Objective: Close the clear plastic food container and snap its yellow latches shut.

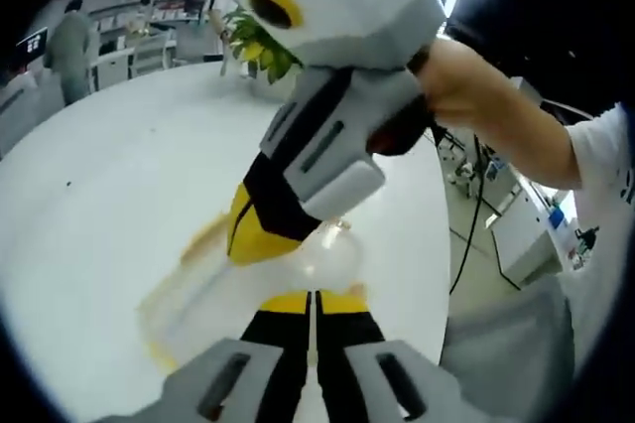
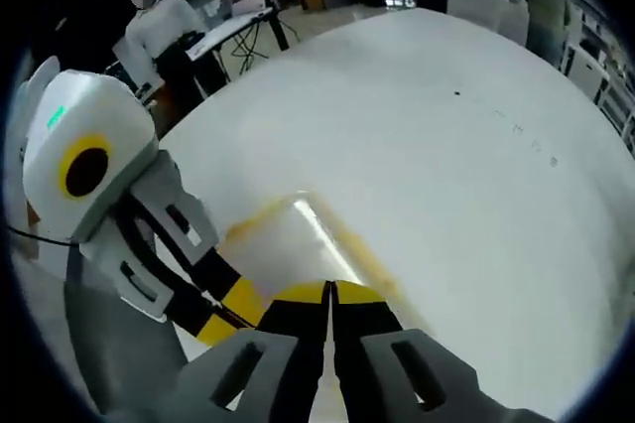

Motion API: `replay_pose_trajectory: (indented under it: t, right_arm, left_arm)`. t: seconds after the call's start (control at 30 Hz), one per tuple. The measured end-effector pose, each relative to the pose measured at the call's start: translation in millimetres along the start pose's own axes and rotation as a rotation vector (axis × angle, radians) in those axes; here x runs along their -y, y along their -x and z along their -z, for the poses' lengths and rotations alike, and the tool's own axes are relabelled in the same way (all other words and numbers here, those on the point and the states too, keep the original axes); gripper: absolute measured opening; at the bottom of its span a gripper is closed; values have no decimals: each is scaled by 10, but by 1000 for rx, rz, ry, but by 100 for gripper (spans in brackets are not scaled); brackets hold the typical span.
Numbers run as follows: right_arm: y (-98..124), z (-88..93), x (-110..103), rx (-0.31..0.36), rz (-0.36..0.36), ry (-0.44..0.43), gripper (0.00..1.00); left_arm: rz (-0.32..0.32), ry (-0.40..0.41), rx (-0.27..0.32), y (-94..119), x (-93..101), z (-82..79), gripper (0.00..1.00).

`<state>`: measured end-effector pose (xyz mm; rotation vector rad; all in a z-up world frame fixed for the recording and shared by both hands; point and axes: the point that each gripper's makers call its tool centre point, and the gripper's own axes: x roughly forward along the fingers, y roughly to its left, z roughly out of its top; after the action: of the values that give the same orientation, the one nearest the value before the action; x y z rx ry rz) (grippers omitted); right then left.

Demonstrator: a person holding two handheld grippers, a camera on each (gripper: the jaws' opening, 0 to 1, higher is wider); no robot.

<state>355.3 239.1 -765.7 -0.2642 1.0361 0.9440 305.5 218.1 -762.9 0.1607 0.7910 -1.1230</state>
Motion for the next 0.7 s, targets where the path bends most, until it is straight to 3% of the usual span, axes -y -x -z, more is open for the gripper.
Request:
replay_pose_trajectory:
  t: [0.3, 0.7]
  right_arm:
    - [11, -60, 66, 17, 23, -9, 0]
    - [-18, -207, 210, 46, 72, -10, 0]
  left_arm:
    - [25, -7, -13, 23, 119, 75, 0]
    - [29, 13, 1, 29, 113, 69, 0]
